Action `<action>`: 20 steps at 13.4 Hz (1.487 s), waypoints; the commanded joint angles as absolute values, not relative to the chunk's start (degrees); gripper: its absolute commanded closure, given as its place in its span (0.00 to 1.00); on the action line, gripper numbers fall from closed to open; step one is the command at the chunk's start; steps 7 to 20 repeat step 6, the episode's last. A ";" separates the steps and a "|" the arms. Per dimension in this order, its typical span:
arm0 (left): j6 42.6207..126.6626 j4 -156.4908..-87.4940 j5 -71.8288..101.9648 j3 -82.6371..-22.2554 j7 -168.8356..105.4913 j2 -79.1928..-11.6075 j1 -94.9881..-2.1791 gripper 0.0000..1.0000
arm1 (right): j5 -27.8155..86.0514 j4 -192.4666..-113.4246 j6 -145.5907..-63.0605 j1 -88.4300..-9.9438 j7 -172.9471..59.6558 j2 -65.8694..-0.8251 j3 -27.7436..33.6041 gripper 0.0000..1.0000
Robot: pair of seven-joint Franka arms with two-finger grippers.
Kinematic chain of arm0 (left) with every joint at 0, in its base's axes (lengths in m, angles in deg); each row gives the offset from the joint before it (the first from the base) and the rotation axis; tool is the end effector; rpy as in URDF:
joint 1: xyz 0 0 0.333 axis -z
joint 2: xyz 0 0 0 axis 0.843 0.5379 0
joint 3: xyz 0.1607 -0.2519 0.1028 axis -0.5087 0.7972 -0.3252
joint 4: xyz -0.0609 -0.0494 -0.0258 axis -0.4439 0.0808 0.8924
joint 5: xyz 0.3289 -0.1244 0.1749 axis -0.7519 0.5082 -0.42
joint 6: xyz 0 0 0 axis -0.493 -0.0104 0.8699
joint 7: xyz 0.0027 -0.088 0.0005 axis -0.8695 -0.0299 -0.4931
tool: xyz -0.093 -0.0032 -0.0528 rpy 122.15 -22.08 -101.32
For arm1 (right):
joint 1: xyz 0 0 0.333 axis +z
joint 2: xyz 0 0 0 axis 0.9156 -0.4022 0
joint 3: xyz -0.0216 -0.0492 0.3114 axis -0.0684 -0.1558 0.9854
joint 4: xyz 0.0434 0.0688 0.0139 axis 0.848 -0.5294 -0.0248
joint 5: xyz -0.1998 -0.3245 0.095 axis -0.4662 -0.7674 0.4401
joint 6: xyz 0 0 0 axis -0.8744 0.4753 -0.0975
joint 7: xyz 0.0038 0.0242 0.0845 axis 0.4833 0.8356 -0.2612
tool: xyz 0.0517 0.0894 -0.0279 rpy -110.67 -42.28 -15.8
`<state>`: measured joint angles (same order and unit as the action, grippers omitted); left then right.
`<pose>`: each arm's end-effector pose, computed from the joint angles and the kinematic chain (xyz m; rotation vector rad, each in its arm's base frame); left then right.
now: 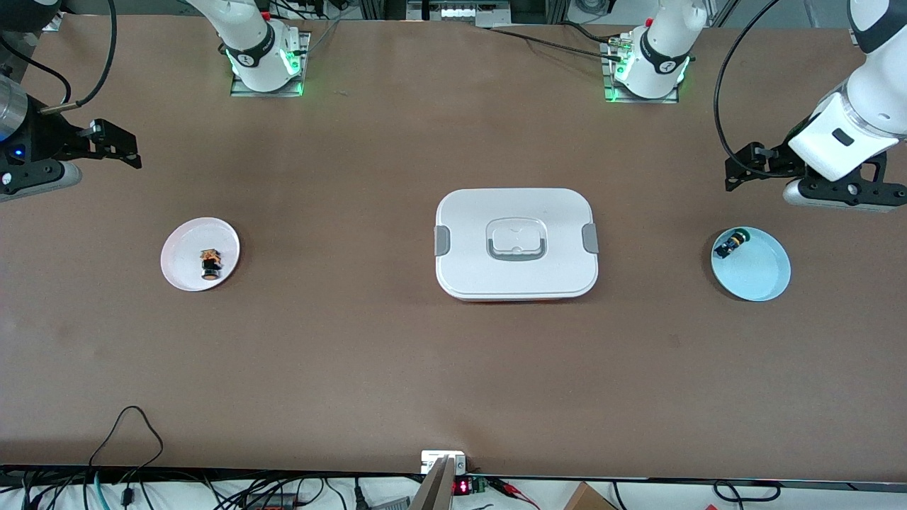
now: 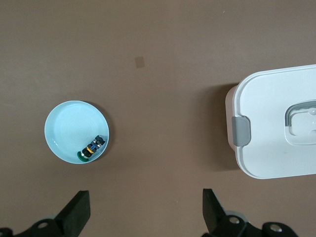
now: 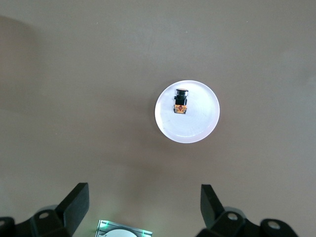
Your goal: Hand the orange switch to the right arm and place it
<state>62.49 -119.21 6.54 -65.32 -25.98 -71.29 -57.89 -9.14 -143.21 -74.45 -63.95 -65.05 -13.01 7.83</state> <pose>0.5545 -0.0488 0.5783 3.1331 -0.1130 -0.0481 0.5617 0.0149 0.5947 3.0971 0.4130 -0.1873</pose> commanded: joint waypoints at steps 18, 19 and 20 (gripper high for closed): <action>61.79 -119.22 6.69 -65.50 -24.87 -71.64 -57.81 0.00 | -8.96 -142.08 -72.99 -64.53 -65.15 -13.40 7.76 0.00; 61.79 -119.22 6.69 -65.50 -24.87 -71.64 -57.81 0.00 | -8.96 -142.08 -72.99 -64.53 -65.15 -13.40 7.76 0.00; 61.79 -119.22 6.69 -65.50 -24.87 -71.64 -57.81 0.00 | -8.96 -142.08 -72.99 -64.53 -65.15 -13.40 7.76 0.00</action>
